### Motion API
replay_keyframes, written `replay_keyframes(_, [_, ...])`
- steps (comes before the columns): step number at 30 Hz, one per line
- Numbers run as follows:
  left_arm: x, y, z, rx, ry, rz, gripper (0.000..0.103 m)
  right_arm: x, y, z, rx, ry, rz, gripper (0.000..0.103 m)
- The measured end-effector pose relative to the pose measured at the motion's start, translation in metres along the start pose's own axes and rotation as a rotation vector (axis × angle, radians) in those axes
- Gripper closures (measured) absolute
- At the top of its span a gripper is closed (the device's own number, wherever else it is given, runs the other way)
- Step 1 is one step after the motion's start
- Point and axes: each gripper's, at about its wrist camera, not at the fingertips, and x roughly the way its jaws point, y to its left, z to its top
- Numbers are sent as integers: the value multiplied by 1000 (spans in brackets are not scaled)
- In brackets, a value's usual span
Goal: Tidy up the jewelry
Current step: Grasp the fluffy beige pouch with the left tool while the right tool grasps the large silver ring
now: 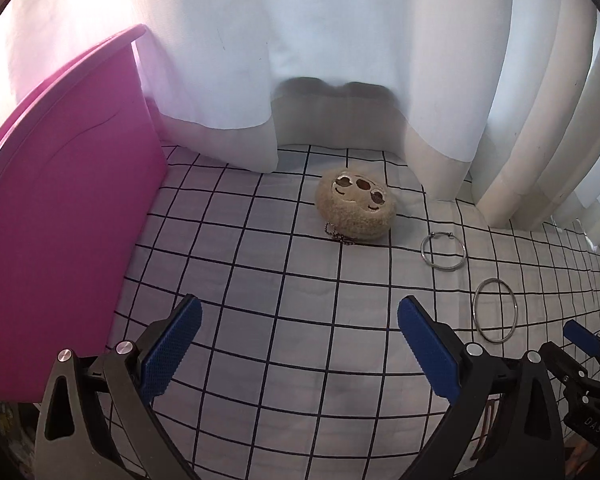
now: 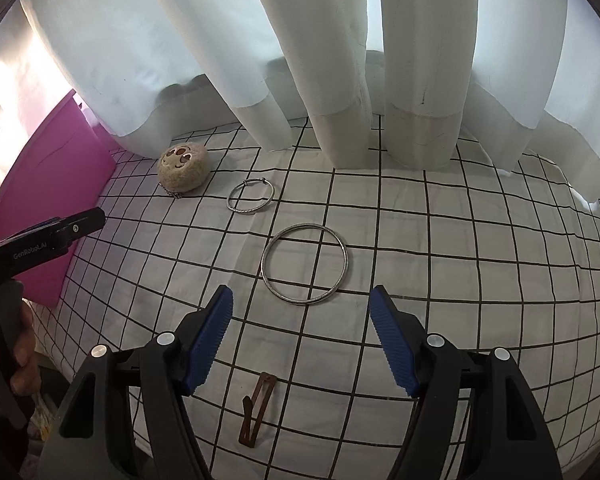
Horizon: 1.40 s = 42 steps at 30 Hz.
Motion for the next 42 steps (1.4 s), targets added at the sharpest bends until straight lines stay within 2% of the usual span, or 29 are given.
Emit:
replay_keyframes(5, [32,-1,12,34,7,-14,6,22,2,3,26,0,-34,35])
replay_keyframes(14, [67,-12,23,92,16,-50,6,38,3,0,51,-2,-78,35])
replay_keyframes(24, [80,-24,29,135,2,-78,6,53,7,1,51,6,-103,35])
replay_keyframes(42, [109,-32,38,156,10,-68,6,80,16,8,13,31,-141,35])
